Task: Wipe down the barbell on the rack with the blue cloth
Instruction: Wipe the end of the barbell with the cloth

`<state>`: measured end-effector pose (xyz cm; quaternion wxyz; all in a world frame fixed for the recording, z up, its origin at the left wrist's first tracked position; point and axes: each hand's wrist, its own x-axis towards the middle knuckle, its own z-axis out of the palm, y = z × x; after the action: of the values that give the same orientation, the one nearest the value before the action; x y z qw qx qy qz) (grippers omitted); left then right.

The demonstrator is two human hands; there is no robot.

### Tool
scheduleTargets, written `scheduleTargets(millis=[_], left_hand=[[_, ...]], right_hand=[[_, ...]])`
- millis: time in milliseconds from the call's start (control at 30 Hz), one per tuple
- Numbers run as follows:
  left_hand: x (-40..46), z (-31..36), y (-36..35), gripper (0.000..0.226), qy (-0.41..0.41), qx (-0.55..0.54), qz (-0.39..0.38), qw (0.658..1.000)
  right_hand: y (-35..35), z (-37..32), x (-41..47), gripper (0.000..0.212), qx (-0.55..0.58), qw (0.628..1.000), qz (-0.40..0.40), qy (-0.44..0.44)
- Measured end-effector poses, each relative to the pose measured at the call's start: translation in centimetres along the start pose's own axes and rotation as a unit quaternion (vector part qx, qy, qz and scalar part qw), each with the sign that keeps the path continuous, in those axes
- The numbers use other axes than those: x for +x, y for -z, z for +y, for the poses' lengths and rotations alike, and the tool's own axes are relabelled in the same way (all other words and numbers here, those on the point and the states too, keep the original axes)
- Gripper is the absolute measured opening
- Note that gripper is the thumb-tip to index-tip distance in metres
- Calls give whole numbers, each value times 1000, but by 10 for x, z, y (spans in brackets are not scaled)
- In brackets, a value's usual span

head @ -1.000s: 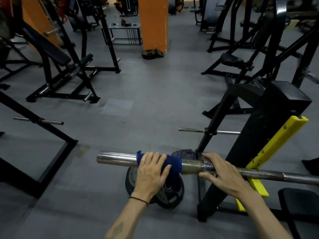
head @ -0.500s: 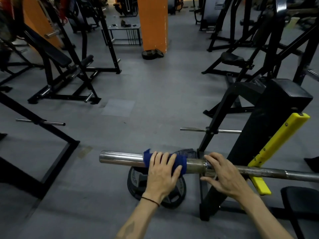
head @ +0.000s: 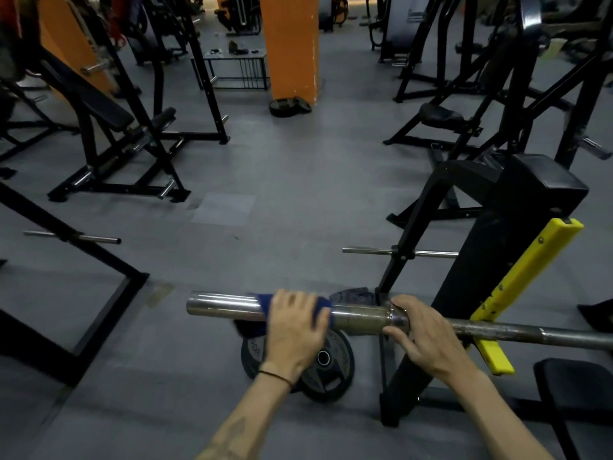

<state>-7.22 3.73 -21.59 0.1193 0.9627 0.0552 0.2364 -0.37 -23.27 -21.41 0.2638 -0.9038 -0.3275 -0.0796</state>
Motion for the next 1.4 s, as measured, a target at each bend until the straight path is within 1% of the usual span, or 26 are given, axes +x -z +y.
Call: scheduleTargets(millis=[67,100,200,233,300,367,400,467,500,533,600,667,733,800,867,967,1033,1067,1100,1200,1267,1333,1400], left_hand=[[-8,35,-16,39,-29,-9,-24,999],[-11,38,-18,41,-43,-11,-27,999],[-10,-4,-5,48,-113,7,-6,994],[-9,-28,0,51,-110,14,11,994],[-9,-81,15,54,-69,44,47,996],[-11,-123,32,52,-30,70,50,996],[-9,-131,37,48,-2,72,45,996],[-1,-113,33,36,58,67,41,995],[4,-90,24,32,49,66,32,996],[5,-61,12,33,13,60,9,998],[0,2,-9,38,-48,11,-28,998],[-4,36,-17,39,-63,-19,-27,997],[-4,30,-11,38,-86,-15,-8,996],[-5,-3,-2,40,-105,-2,11,994],[-5,-48,8,39,-71,14,31,997],[-5,-104,27,38,-2,53,44,998],[0,-98,29,33,71,63,58,994],[4,-81,25,30,101,59,63,991],[6,-58,19,28,107,51,58,991],[1,23,-8,29,27,-9,12,1000],[-2,52,-18,34,-11,-35,1,999],[-1,46,-19,36,-54,-26,-5,998],[-1,17,-12,38,-84,-13,1,996]], right_hand=[[-1,3,-2,70,-15,1000,-11,7],[-2,4,-3,76,-27,999,-16,19],[1,7,-1,82,-42,998,-10,42],[2,8,0,81,-35,998,-6,46],[1,10,-1,78,-24,998,4,50],[-3,11,-2,75,-26,998,9,54],[-5,12,-3,75,-31,998,11,57],[-8,12,-3,72,-44,997,10,54],[-9,13,-3,71,-47,998,8,46],[-10,12,-3,70,-45,998,6,32],[-11,11,-1,69,-36,999,-2,9],[-9,8,1,67,-21,1000,-5,2],[-6,8,1,66,-2,1000,-3,7],[-3,11,-1,70,9,1000,-8,24],[0,14,-2,76,4,999,-21,44],[-2,14,-3,75,-4,997,-5,73],[-4,12,-2,71,-6,996,19,87],[-4,11,-1,69,-9,996,28,89],[-5,10,-2,67,-12,995,33,89],[-9,11,-3,64,-12,996,35,79],[-8,12,-1,62,-8,998,24,57],[-7,12,0,60,0,999,16,39],[-4,15,-1,61,12,999,10,46]])
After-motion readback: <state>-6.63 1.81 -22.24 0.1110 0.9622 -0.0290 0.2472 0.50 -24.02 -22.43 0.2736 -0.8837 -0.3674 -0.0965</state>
